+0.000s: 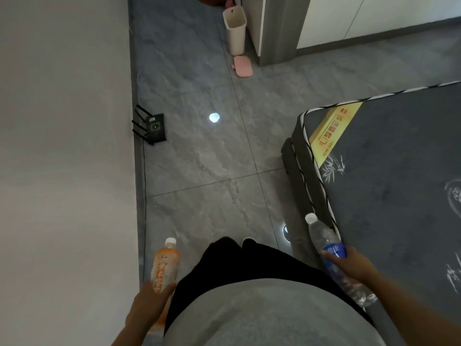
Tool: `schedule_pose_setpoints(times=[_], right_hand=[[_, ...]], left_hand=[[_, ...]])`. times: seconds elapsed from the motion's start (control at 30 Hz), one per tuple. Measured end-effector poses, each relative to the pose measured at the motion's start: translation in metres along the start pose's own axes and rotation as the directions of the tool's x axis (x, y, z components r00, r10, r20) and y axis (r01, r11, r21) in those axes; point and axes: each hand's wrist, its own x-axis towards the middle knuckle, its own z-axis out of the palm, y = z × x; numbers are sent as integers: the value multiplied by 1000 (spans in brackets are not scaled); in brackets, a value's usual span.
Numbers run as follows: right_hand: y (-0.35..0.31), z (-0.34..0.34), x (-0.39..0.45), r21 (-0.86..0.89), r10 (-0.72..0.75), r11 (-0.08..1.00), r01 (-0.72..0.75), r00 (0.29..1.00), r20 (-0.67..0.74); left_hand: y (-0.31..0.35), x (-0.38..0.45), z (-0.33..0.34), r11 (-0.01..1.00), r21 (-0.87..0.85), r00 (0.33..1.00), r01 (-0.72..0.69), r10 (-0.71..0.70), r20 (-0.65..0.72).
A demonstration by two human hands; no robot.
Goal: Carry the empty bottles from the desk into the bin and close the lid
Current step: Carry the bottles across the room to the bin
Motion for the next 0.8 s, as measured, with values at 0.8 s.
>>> schedule_pose_setpoints(times=[0.8], right_hand=[[-246, -97, 133, 14, 136, 990, -137, 988, 79]], left_hand=[[292, 172, -153, 995, 8, 995, -102, 102, 9]])
